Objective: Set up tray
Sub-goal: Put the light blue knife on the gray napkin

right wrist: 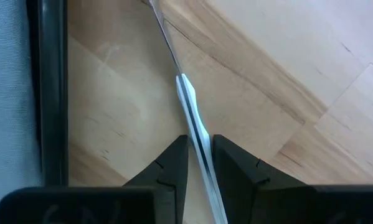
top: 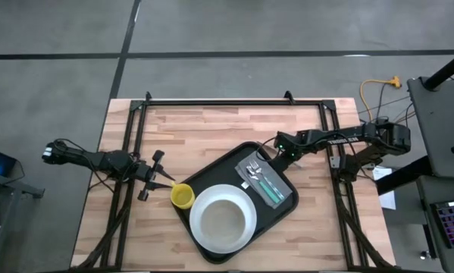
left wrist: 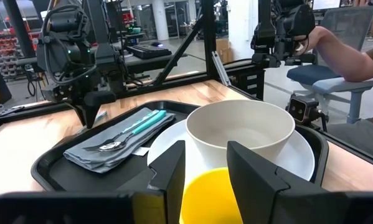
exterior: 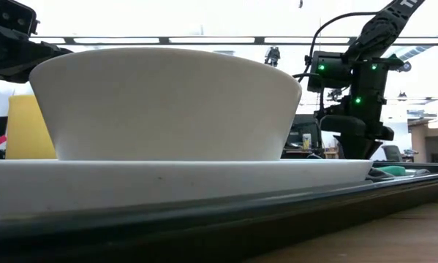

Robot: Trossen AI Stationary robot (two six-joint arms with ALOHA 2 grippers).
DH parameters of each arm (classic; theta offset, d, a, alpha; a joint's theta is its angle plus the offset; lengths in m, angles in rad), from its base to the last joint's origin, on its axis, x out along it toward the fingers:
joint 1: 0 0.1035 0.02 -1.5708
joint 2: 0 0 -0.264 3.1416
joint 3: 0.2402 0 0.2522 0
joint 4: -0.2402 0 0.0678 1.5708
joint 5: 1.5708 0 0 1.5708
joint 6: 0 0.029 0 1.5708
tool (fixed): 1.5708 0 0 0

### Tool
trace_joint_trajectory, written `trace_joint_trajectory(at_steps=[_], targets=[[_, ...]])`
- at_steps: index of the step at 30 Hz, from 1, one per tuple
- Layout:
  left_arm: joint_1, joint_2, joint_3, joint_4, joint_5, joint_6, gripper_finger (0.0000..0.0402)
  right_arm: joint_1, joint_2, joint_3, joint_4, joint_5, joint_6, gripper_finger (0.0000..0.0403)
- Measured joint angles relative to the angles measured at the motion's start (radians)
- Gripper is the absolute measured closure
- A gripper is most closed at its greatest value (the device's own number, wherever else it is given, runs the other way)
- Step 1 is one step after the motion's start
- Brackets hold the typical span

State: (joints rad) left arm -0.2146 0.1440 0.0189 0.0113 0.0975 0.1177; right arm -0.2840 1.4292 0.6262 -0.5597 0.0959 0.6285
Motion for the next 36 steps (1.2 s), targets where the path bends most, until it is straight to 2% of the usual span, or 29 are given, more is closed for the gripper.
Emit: trace_joint_trajectory(at_steps=[6,12,18,29,36], targets=[[0.0,0.0,0.0,0.0,0.0,0.0,0.0297,0.0,0.0,0.0,0.0,0.0,0.005,0.0335],[0.0,0.0,0.0,0.0,0.0,0.0,0.0297,0.0,0.0,0.0,-0.001,0.0,0.083,0.0339],[0.0,0.0,0.0,0.0,0.0,0.0,0.0297,0.0,0.0,0.002,-0.002,-0.022,0.098,0.0384],[0.0,0.0,0.0,0.0,0.0,0.0,0.0297,0.003,-0.008,0.016,-0.005,-0.04,0.122,0.0388],[0.0,0.0,0.0,0.0,0.0,0.0,0.0297,0.006,-0.084,0.017,-0.005,-0.076,0.106,0.0389]])
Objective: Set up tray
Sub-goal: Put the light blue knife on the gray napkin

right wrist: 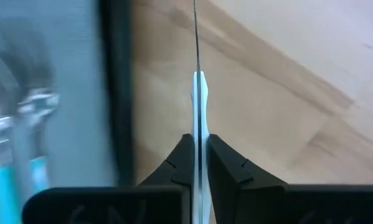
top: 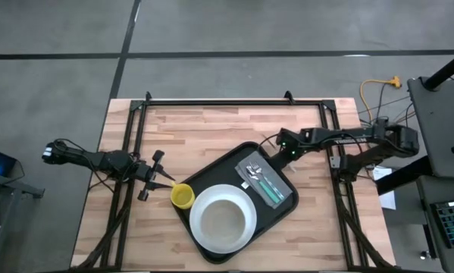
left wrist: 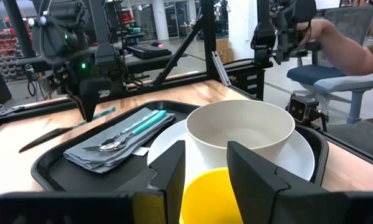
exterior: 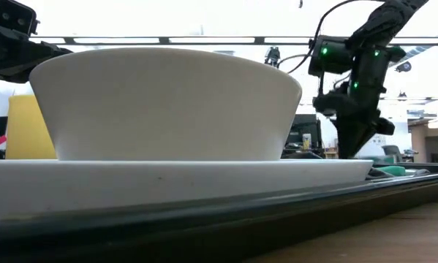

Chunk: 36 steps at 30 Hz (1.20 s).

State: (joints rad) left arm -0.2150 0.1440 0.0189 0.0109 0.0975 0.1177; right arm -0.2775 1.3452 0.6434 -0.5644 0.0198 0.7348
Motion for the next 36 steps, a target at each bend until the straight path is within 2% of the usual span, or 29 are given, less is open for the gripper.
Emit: trace_joint_trajectory(at_steps=[7,12,22,36], targets=[[0.0,0.0,0.0,0.0,0.0,0.0,0.0297,0.008,-0.13,-0.012,0.001,-0.101,0.023,0.039],[0.0,0.0,0.0,0.0,0.0,0.0,0.0297,0.061,-0.152,-0.034,0.013,-0.153,0.07,0.039],[0.0,0.0,0.0,0.0,0.0,0.0,0.0297,0.178,-0.152,-0.176,0.408,-0.211,0.155,0.039],[0.0,0.0,0.0,0.0,0.0,0.0,0.0297,0.189,-0.152,-0.313,0.586,-0.203,0.259,0.039]])
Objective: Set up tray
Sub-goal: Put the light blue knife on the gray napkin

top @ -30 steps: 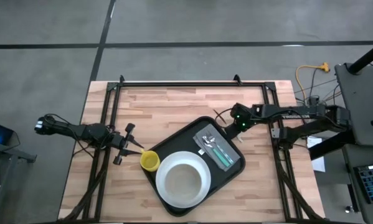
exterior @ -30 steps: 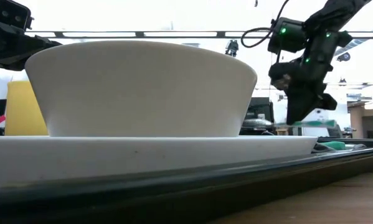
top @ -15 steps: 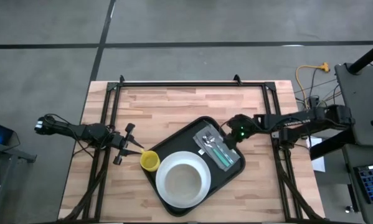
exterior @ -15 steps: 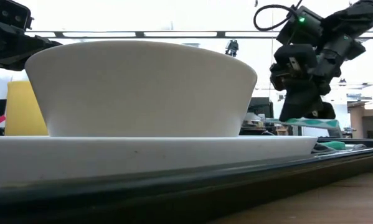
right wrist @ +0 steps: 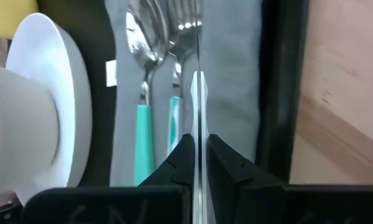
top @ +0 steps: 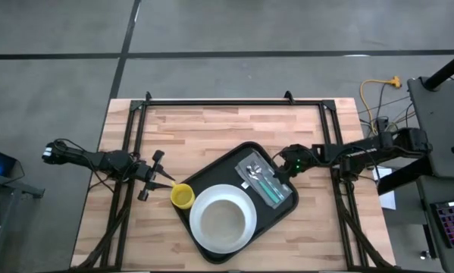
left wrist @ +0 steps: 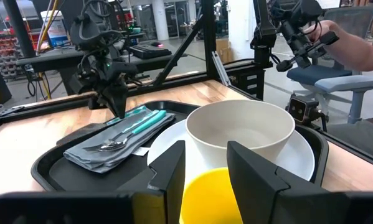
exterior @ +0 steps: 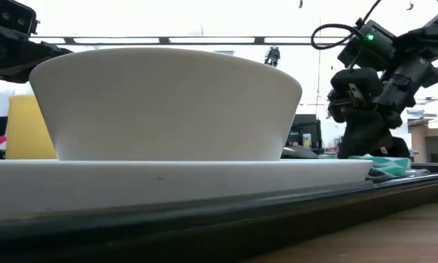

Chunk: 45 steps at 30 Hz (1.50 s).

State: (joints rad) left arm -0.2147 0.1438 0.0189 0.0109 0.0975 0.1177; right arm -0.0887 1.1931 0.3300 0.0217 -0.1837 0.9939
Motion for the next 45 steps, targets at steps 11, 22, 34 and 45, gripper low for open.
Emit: trace_joint_trajectory(at_steps=[11,22,34,45], targets=[[0.0,0.0,0.0,0.0,0.0,0.0,0.0297,0.026,0.0,-0.068,0.073,0.033,0.058,0.039],[0.0,0.0,0.0,0.0,0.0,0.0,0.0297,0.066,0.0,-0.073,0.097,0.037,0.097,0.039],[0.0,0.0,0.0,0.0,0.0,0.0,0.0297,0.098,0.0,-0.073,0.098,0.056,0.105,0.039],[0.0,0.0,0.0,0.0,0.0,0.0,0.0297,0.098,0.0,-0.073,0.099,0.064,0.084,0.039]])
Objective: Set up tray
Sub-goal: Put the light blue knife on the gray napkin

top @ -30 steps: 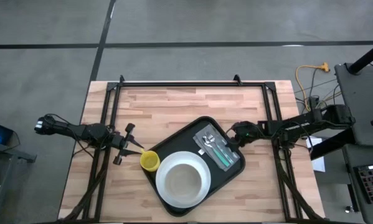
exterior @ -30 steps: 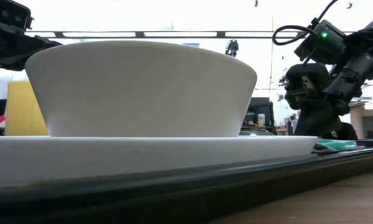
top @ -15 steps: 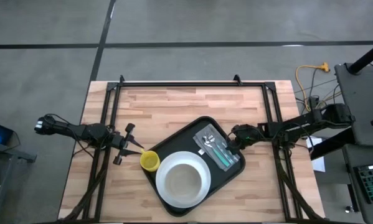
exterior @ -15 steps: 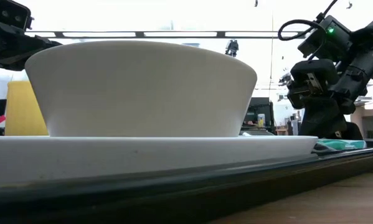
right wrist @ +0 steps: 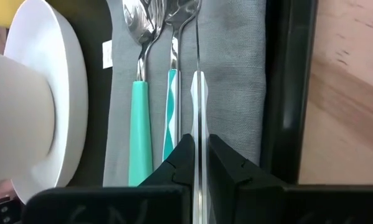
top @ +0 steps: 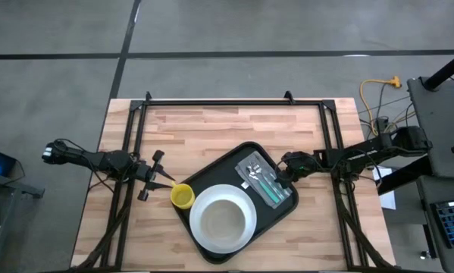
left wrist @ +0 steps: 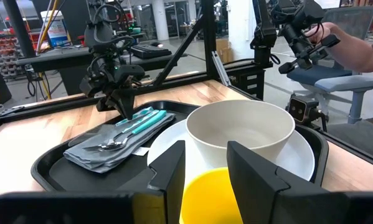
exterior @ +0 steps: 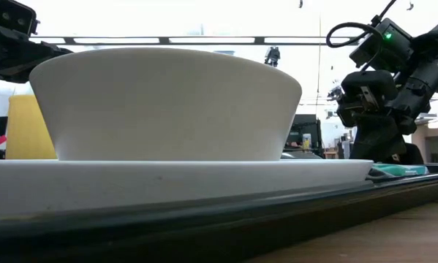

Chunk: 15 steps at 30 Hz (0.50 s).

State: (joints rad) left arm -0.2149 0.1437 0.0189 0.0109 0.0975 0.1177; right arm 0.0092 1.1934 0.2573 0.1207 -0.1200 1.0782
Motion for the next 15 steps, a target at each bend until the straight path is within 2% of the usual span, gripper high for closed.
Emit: trace_joint_trajectory(at_steps=[15], targets=[[0.0,0.0,0.0,0.0,0.0,0.0,0.0297,0.0,0.0,0.0,-0.002,0.008,-0.006,0.039]])
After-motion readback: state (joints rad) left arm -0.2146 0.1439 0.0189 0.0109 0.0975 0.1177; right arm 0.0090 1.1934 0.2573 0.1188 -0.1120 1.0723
